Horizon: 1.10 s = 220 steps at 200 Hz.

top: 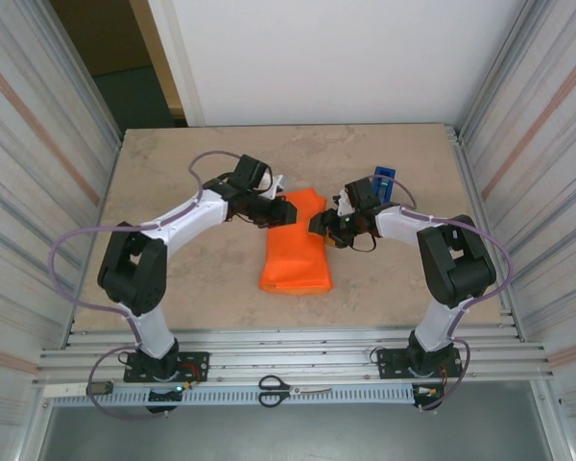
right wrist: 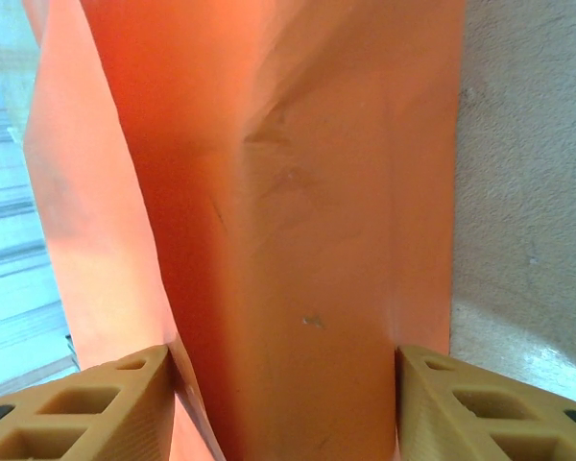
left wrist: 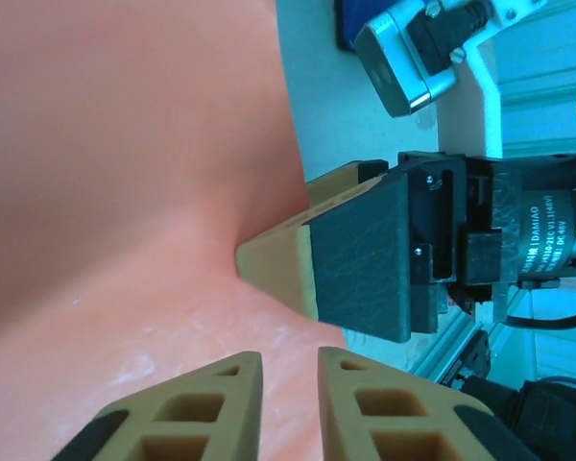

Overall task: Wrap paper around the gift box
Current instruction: Second fold the wrapping paper around the gift box.

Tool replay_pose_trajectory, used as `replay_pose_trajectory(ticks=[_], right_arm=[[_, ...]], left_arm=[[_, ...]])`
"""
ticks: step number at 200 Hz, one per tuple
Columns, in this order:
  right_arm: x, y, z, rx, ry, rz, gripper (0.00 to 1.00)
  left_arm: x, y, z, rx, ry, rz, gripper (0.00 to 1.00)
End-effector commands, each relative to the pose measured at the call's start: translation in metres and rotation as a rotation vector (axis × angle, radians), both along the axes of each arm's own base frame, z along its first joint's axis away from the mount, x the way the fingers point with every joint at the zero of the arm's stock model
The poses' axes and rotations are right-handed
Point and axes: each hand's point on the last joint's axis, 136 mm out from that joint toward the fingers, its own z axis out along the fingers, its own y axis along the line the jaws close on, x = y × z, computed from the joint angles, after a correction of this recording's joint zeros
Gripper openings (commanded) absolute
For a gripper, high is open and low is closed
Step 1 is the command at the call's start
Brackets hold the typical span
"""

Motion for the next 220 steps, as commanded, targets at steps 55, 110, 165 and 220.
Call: replay_pose_trajectory(ticks=[55, 110, 165, 220], right_arm=[[-0.032, -0.02, -0.049, -0.158, 0.159, -0.043, 0.56], [-0.022, -0.013, -0.032, -0.13, 0.134, -0.033, 0.57], [0.019, -0.013, 0.037, -0.074, -0.027, -0.046, 0.71], [0.043, -0.069, 0.072, -0.084, -0.115, -0.149, 0.73]], left_arm=[[-0.006, -0.022, -0.041, 0.062, 0.122, 0.02, 0.01], [-0.021, -0.009, -0.082, 0.15, 0.175, 0.009, 0.0], [-0.031, 0.002, -0.107, 0.196, 0.203, 0.013, 0.0], [-0.032, 0.006, -0.111, 0.212, 0.202, 0.015, 0.0]])
